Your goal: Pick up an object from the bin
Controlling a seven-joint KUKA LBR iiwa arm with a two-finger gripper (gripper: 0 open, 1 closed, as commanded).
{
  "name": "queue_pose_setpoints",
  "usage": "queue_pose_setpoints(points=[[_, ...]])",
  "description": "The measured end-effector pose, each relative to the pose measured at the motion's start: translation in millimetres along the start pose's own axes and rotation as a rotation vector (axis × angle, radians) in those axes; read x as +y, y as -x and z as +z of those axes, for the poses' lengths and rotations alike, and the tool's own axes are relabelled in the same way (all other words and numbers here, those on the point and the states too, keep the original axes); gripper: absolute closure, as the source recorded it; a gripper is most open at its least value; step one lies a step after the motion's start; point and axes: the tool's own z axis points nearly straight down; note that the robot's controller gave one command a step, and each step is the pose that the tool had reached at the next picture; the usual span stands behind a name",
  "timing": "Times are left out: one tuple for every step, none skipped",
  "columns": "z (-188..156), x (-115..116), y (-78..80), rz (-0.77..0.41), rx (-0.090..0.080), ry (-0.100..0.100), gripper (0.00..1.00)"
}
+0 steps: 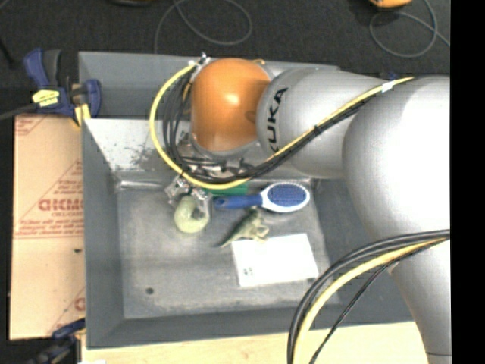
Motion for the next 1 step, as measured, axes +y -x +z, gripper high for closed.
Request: queue_pose_setpoints(points=[[-112.8, -2.4, 2.8, 0.005, -0.003, -0.006, 1.0]])
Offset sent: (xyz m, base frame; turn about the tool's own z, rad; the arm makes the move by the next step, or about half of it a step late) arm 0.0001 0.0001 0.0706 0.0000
